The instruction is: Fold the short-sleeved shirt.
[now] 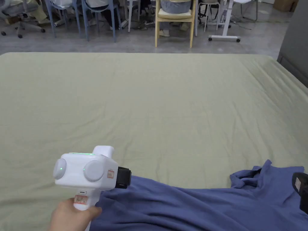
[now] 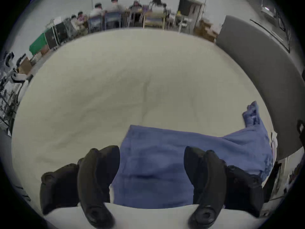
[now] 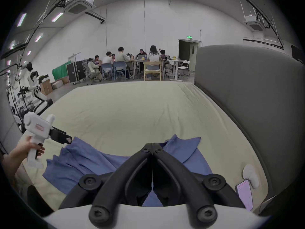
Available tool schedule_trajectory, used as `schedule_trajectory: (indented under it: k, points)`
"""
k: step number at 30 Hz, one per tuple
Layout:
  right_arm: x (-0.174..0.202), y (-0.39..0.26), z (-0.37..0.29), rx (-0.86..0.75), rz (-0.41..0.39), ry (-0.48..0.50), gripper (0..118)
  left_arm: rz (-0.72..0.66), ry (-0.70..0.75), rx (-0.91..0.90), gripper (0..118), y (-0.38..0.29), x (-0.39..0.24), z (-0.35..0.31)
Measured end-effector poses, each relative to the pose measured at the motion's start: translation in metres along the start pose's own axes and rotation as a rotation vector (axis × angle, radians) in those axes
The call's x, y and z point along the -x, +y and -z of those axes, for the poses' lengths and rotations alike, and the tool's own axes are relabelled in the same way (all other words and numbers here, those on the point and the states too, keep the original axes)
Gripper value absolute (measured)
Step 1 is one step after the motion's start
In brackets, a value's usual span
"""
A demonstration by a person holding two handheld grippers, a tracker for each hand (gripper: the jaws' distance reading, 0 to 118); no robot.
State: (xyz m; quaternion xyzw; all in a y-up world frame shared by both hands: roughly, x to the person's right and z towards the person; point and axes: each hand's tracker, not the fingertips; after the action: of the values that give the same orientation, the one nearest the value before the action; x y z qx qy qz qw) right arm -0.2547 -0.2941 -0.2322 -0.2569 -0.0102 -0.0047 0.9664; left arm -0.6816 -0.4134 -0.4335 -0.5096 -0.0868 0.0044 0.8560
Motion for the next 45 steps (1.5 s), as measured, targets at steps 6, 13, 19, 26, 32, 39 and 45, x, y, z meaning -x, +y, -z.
schedule_trajectory:
  k: [6,13,19,26,32,39,45]
  points:
    - [-0.015,-0.017,0.026,0.068,0.013,-0.033,3,0.103,0.082,0.015,90,-0.011,-0.002,0.042]
    - [-0.015,-0.039,0.044,0.141,0.038,-0.029,3,0.191,0.047,0.019,0,-0.026,-0.021,0.02]
    - [-0.038,-0.028,0.037,0.147,0.077,-0.008,3,0.081,-0.043,-0.16,0,-0.029,-0.022,-0.05]
    - [-0.119,0.014,0.111,0.394,0.233,0.035,118,0.054,-0.071,-0.237,0,-0.039,-0.027,-0.103]
    - [-0.152,-0.023,0.202,0.687,0.114,-0.123,96,0.014,-0.076,-0.218,0,-0.036,-0.031,-0.092]
    - [-0.12,-0.037,0.179,0.594,0.028,-0.165,3,-0.009,-0.103,-0.206,0,-0.032,-0.036,-0.076]
    - [-0.125,-0.017,0.162,0.429,0.015,-0.092,3,-0.021,-0.123,-0.247,0,-0.026,-0.031,-0.094]
